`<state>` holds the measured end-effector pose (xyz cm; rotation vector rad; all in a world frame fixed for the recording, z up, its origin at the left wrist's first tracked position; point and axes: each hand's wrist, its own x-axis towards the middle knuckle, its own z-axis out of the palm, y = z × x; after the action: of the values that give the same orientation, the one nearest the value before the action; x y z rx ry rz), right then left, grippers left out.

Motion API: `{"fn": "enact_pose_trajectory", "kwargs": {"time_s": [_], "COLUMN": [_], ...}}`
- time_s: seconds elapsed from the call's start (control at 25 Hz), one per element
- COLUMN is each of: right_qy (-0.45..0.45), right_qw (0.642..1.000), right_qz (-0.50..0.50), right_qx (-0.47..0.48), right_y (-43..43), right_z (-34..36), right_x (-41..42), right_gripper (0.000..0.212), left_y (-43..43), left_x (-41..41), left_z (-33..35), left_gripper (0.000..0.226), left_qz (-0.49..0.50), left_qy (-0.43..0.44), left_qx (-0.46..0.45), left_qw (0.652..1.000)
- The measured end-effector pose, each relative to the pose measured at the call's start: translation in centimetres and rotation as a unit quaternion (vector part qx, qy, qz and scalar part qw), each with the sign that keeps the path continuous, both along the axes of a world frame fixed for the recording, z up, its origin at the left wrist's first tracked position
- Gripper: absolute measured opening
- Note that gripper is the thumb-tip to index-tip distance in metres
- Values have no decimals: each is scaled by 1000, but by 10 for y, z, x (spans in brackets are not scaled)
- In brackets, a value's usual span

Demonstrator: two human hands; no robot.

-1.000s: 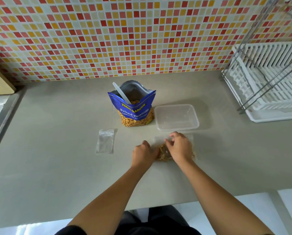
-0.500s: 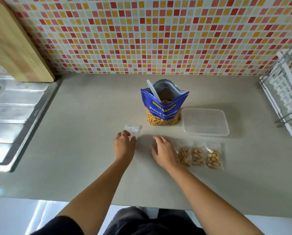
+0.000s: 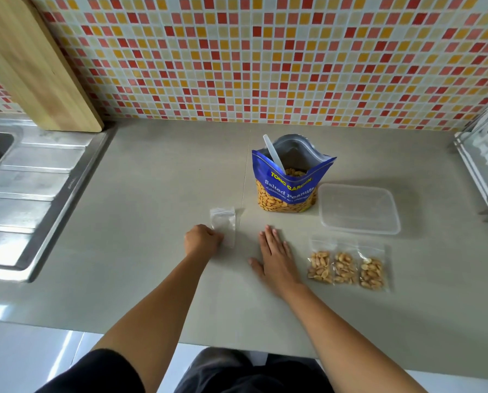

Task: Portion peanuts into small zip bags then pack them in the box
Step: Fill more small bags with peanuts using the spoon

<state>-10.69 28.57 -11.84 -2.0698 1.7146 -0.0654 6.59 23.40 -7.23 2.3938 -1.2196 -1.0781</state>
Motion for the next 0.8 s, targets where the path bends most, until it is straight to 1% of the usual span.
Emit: {"fn": "enact_pose_trajectory", "kwargs": {"time_s": [0.16, 0.32, 0.36, 0.44, 0.52, 0.6, 0.64, 0.72, 0.8], "right_qy": [4, -35, -47, -54, -65, -112, -156, -252, -345], "right_qw": [1000, 999, 999, 998, 998, 993, 984, 951, 905], "right_qz": [-1, -5, -8, -12, -13, -39, -72, -166, -249], "right_qx": [6, 8, 5, -3, -7, -27, -44, -69, -20], "right_y": [-1, -1, -1, -2, -3, -4, -4, -7, -12], "right_z": [0, 1, 1, 1, 2, 5, 8, 17, 34], "right_x": [-1, -2, -2, -3, -4, -3, -2, 3, 8], "right_gripper": [91, 96, 92, 77, 71, 63, 55, 40, 31], "left_y": [-1, -5, -5, -3, 0, 3, 3, 4, 6], "left_x": [2, 2, 2, 3, 3, 3, 3, 2, 1], "left_z": [8, 17, 19, 20, 21, 22, 23, 27, 33], "left_gripper": [8, 16, 16, 13, 11, 25, 31, 37, 25], "left_qz": [14, 21, 21, 19, 34, 62, 71, 79, 76], "left_qy": [24, 55, 56, 57, 73, 123, 164, 266, 337], "left_qx": [-10, -47, -52, -55, -55, -57, -62, -74, -71], "left_qw": [1000, 997, 997, 997, 995, 989, 982, 958, 936]}}
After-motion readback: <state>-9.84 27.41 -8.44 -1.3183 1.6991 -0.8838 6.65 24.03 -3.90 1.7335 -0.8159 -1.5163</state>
